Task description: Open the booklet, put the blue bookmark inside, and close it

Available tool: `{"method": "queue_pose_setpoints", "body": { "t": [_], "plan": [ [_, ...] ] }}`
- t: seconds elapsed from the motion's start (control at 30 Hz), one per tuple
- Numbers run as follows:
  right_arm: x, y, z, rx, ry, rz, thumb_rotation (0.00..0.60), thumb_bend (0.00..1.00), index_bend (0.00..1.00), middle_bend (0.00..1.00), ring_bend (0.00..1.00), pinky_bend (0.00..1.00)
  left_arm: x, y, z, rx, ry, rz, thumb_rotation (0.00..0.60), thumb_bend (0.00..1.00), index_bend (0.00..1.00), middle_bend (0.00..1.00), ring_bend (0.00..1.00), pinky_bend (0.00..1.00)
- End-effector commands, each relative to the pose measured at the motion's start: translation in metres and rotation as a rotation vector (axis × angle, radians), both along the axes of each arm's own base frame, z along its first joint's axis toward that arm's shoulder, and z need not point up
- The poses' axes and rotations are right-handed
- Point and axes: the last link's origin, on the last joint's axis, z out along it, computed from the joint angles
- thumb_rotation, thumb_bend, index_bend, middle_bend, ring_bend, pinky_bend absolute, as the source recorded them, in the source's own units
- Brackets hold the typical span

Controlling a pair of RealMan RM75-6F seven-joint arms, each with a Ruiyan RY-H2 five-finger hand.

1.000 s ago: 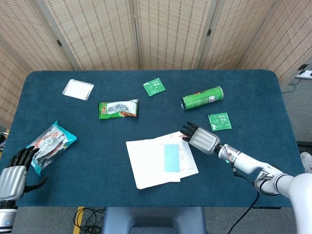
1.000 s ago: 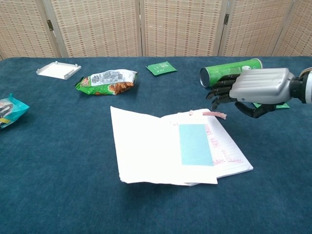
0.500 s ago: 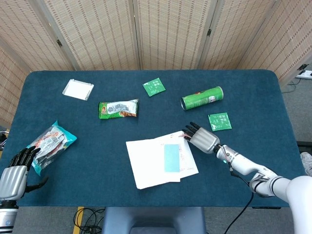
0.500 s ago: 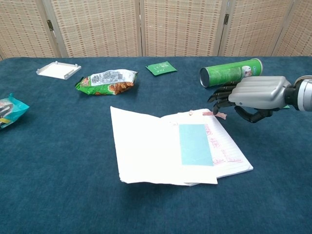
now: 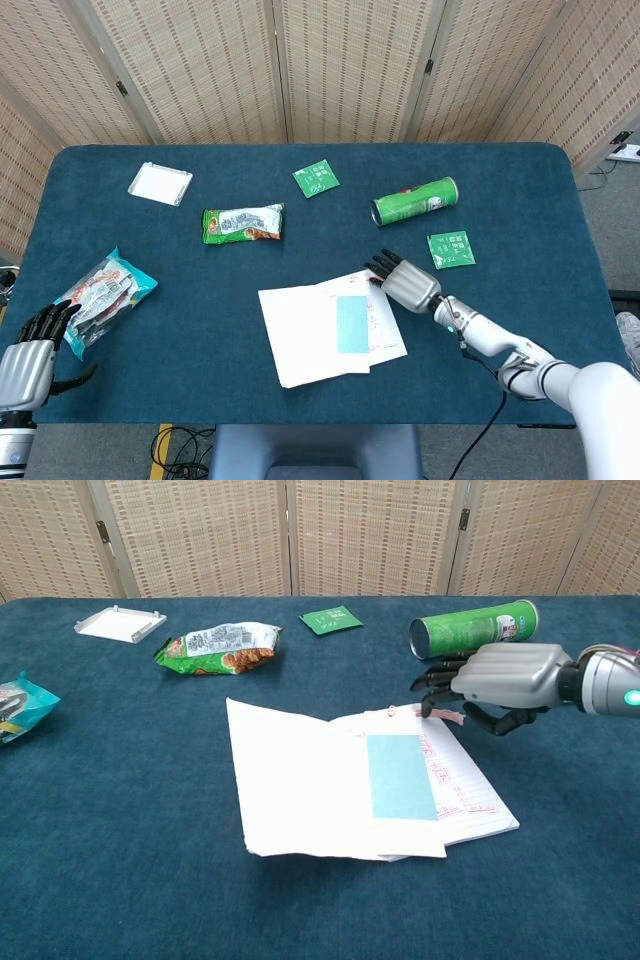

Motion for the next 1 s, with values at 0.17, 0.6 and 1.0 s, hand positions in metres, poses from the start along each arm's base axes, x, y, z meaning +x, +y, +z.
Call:
{"method": "queue_pose_setpoints", "body": {
  "t": [0.17,0.6,1.0],
  "plan": [
    [0.006,-0.002,-0.007,0.003,-0.013,0.012,0.6,0.84,0.24,0.05,0.0,0.0,-0.001,0.0,0.001,0.002,0.002,0.005,0.6,0.24,0.15,0.11,0.09,0.16],
    [0.022,-0.007,-0.021,0.013,-0.031,0.031,0.6,0.84,0.24,0.05,0.0,0.0,-0.004,-0.002,0.001,0.003,0.003,0.015,0.6,0.24,0.15,0.11,0.09,0.16],
    [0.033,-0.009,-0.026,0.017,-0.054,0.054,0.6,0.84,0.24,0.05,0.0,0.0,-0.008,-0.003,0.002,0.008,0.0,0.024,0.6,0.24,0.15,0.11,0.09,0.16]
  ]
}}
